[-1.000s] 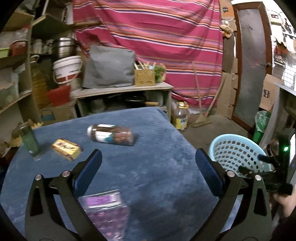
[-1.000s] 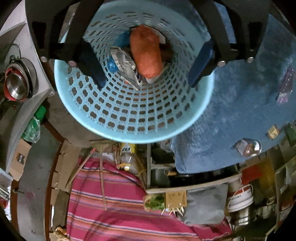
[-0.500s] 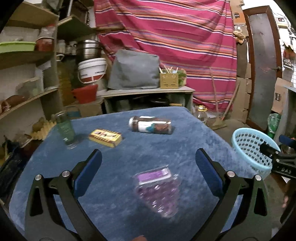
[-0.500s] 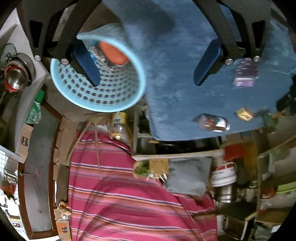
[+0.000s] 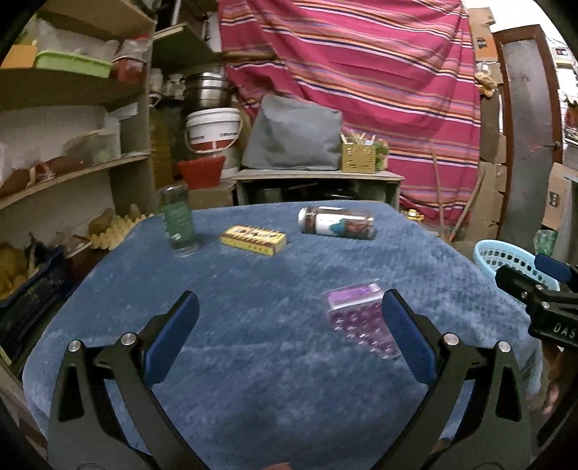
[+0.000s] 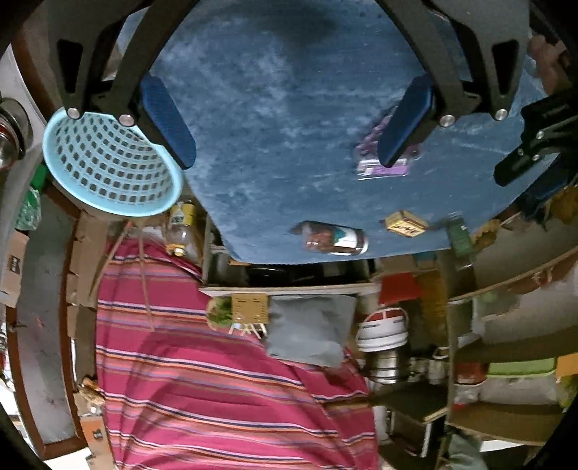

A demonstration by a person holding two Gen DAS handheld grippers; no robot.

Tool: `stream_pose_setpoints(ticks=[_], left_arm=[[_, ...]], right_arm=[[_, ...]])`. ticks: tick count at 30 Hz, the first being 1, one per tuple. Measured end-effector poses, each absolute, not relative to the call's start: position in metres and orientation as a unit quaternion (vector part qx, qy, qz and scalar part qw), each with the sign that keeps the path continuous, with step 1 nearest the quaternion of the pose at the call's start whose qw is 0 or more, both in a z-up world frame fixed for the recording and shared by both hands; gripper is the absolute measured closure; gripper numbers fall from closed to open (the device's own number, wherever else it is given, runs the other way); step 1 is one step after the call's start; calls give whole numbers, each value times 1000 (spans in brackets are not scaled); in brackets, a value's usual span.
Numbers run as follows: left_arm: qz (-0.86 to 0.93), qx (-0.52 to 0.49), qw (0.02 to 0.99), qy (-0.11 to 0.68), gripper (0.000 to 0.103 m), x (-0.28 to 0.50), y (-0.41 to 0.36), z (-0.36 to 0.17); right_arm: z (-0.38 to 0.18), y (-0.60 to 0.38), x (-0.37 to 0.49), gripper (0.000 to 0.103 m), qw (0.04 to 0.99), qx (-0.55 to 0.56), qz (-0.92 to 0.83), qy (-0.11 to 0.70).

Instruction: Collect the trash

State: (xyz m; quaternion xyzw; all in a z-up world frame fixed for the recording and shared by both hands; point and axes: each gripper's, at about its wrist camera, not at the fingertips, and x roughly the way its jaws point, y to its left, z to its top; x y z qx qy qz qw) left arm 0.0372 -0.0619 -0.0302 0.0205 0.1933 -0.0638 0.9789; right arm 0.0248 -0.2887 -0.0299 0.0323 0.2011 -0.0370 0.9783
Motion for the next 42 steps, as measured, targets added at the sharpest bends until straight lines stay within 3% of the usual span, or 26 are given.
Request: stream_pose_setpoints(ticks=[11,42], left_arm=[[-33,8,980,198,5,27,-31,-51],[-48,11,980,193,5,8,-29,-36]], right_arm=[[-51,-258,18,5,981,21,-8,192],[-34,-250,-3,5,983,17,-33,180]])
